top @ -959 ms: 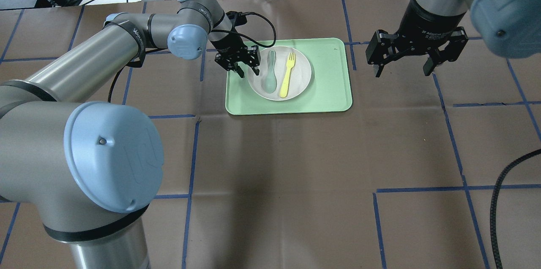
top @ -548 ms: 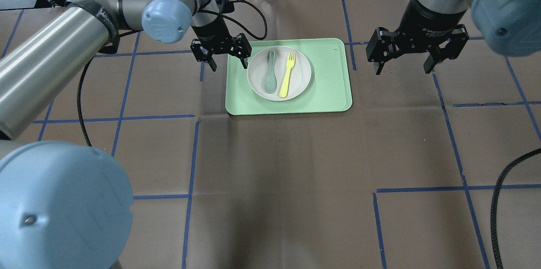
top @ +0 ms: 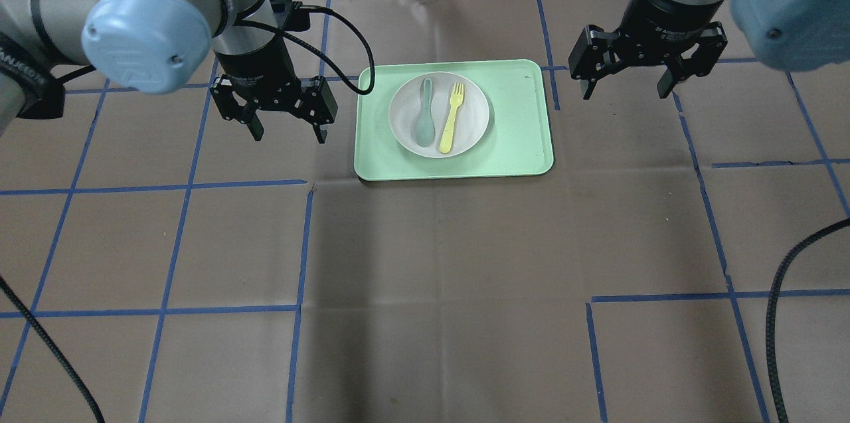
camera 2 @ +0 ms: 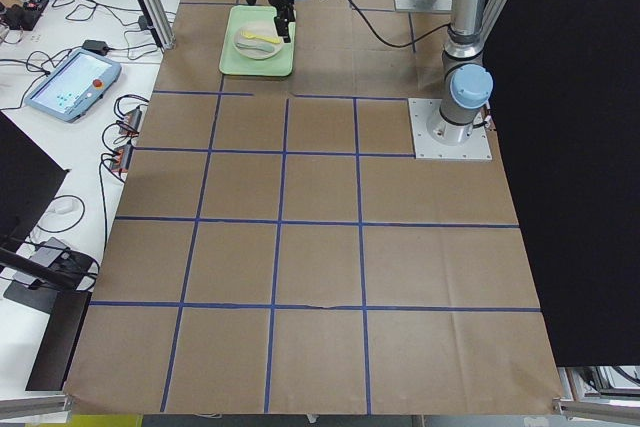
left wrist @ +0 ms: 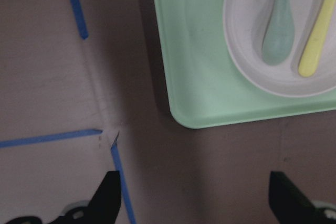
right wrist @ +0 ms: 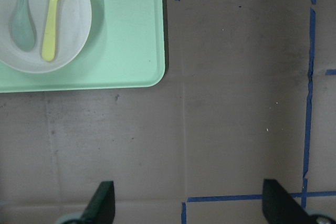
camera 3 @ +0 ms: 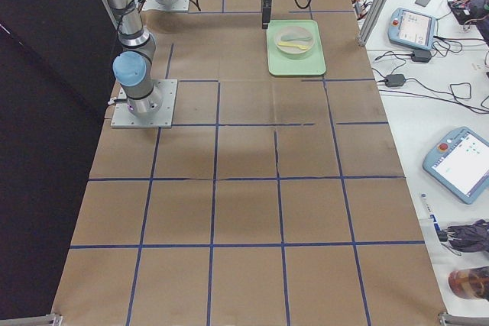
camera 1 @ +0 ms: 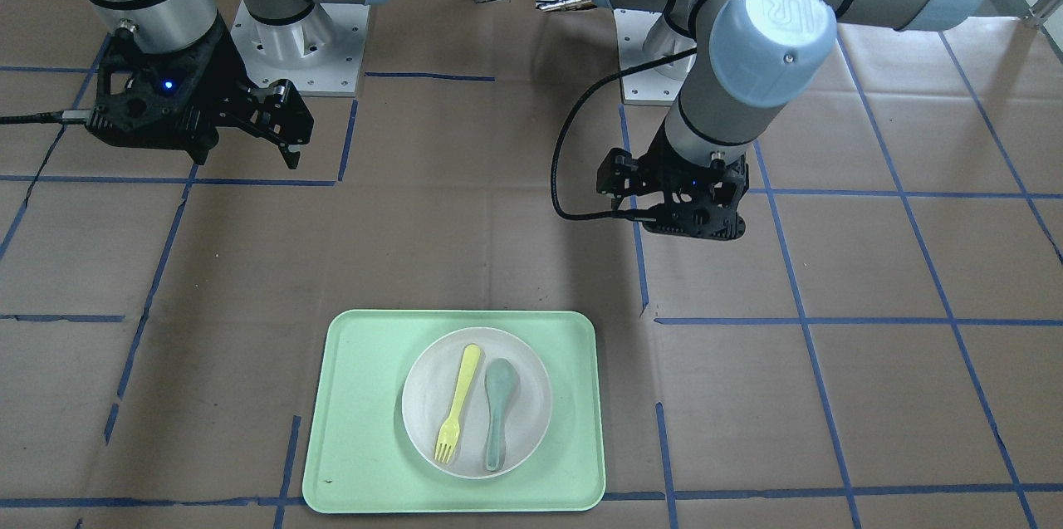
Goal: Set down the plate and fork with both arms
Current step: 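Open the left gripper and lift it away from the plate, then move the right gripper over the plate and lower onto the yellow fork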
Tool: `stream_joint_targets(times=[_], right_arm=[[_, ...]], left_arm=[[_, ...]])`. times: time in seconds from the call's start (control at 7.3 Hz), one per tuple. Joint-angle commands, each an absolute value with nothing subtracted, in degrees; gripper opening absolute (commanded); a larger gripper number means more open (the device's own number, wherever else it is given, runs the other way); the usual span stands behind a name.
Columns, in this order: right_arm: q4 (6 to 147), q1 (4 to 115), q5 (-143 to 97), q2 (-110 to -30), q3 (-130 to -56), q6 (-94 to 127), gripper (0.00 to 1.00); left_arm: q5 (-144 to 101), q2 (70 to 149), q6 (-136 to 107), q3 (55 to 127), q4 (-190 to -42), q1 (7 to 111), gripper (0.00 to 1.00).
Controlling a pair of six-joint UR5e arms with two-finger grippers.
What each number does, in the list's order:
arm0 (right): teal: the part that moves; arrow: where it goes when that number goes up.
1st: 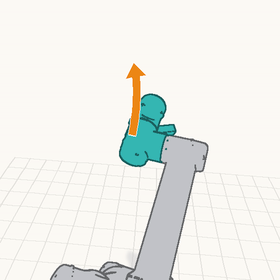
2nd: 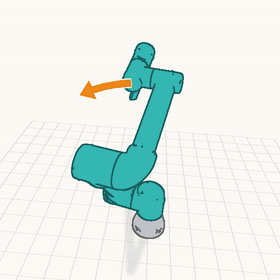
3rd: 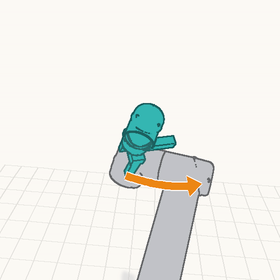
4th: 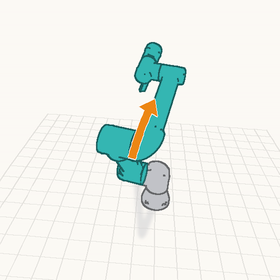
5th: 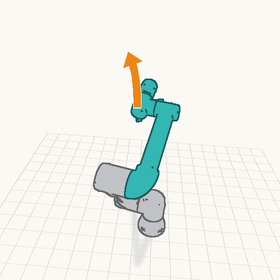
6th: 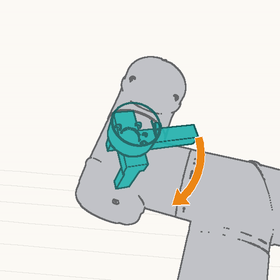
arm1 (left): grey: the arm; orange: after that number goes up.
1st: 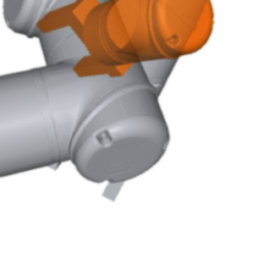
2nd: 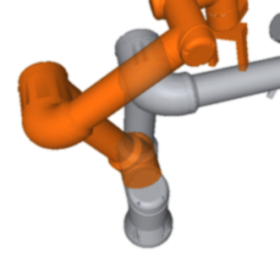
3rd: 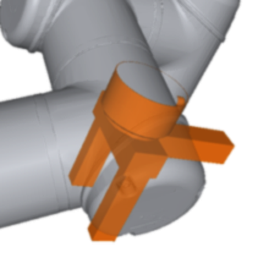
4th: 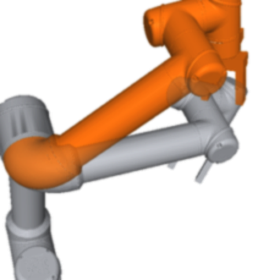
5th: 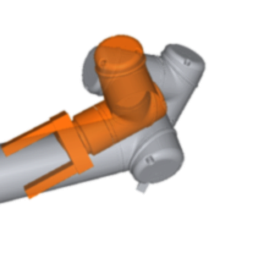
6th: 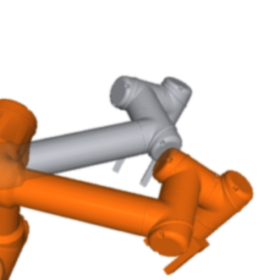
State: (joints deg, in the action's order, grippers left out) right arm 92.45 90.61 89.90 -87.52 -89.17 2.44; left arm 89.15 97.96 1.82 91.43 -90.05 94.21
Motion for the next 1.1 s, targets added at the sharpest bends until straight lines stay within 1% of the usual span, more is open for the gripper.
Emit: stream_joint_targets(times=[0.0, 0.14, 0.55, 0.96], right_arm=[[93.3, 93.4, 90.2, -82.2, -84.1, 4.0, 1.00], [93.9, 95.4, 90.1, -78.7, -81.0, 6.7, 1.00], [96.8, 103.4, 90.5, -67.5, -72.0, 16.5, 1.00], [102.7, 104.8, 90.5, -61.7, -71.5, 19.9, 0.98]], left_arm=[[89.0, 90.7, 2.2, 95.3, -92.2, 91.6, 1.00], [89.0, 89.4, 2.2, 95.2, -93.5, 91.3, 1.00], [89.1, 88.9, 2.1, 95.2, -93.4, 91.2, 1.00], [89.0, 89.0, 2.0, 96.3, -93.3, 91.2, 1.00]])
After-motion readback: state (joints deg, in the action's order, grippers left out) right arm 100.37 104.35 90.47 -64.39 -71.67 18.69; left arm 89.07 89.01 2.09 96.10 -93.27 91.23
